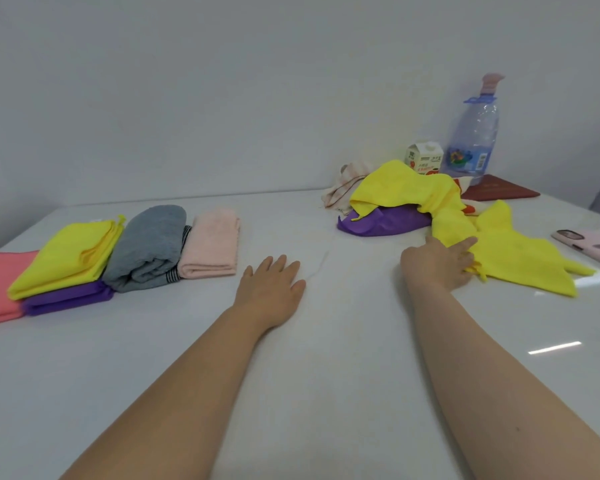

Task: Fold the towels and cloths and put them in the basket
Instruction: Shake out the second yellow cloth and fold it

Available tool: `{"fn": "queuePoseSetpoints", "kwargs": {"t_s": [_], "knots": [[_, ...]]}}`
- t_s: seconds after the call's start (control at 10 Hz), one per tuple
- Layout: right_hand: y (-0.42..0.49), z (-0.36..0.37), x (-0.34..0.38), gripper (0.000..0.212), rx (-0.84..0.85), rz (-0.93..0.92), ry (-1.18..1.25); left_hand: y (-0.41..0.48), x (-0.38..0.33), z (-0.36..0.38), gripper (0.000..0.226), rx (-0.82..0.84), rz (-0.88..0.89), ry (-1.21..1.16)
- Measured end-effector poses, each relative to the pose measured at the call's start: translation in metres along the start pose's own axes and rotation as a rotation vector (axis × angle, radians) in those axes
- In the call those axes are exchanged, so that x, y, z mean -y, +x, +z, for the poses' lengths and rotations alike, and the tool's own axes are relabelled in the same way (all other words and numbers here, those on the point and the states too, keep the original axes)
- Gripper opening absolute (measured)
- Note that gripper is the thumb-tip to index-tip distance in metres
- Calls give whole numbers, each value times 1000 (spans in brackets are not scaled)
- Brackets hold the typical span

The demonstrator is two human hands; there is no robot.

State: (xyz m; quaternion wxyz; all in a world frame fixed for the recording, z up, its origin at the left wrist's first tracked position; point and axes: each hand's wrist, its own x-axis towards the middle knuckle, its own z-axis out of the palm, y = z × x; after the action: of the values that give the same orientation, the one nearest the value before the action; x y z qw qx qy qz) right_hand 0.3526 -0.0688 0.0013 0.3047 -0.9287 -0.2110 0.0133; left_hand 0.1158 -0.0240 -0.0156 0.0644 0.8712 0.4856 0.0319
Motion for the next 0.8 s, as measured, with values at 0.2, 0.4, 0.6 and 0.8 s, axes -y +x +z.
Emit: {"fn": "queuePoseSetpoints", "kwargs": {"t_s": [0.2, 0.4, 0.6, 0.8], "knots": [[-16, 4, 9, 41, 93, -93, -106, 1, 2, 1, 53, -14, 7, -10], [-75, -1, 37, 24, 83, -713, 595, 2, 17, -5, 41, -429, -63, -887], [-94, 13, 42, 47, -125, -886, 434, 5, 22, -9, 34, -532, -175, -1235], [-71, 22, 28, 36, 188, -684, -343, 3, 13, -2, 47, -297, 56, -626]]}}
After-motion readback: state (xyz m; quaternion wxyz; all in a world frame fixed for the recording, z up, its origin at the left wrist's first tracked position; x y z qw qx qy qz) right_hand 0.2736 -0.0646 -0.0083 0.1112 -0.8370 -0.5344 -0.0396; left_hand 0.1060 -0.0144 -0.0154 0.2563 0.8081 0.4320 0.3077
